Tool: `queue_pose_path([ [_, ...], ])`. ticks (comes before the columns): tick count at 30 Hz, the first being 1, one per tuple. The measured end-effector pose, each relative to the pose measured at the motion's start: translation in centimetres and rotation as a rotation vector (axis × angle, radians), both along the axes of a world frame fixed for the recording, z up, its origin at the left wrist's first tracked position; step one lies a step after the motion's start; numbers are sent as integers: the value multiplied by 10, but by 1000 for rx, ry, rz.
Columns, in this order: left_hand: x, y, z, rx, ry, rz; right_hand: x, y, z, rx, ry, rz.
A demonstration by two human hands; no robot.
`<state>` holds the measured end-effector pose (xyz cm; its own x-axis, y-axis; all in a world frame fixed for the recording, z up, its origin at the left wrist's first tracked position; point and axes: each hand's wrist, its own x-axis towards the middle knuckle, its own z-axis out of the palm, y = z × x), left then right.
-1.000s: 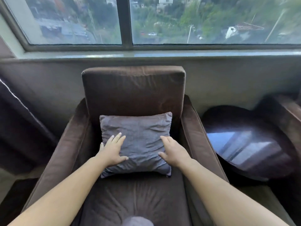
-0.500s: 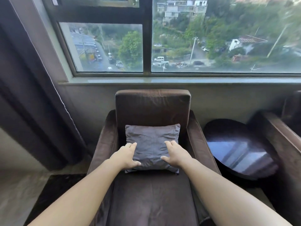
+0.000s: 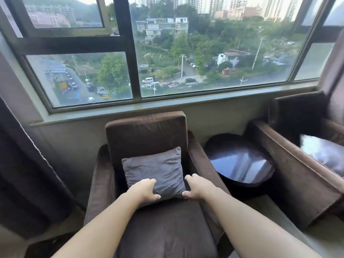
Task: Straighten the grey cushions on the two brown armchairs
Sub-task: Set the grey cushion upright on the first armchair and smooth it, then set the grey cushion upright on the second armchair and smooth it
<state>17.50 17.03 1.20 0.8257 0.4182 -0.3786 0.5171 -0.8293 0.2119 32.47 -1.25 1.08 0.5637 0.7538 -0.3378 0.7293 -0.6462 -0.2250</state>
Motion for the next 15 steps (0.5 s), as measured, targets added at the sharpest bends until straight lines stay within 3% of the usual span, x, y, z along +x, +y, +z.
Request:
queue_pose_path([
  [7, 119, -140, 13, 11, -54, -174, 84, -163, 6, 47, -64, -179],
  [15, 284, -383, 18, -70, -68, -514, 170, -425, 8, 43, -41, -582],
])
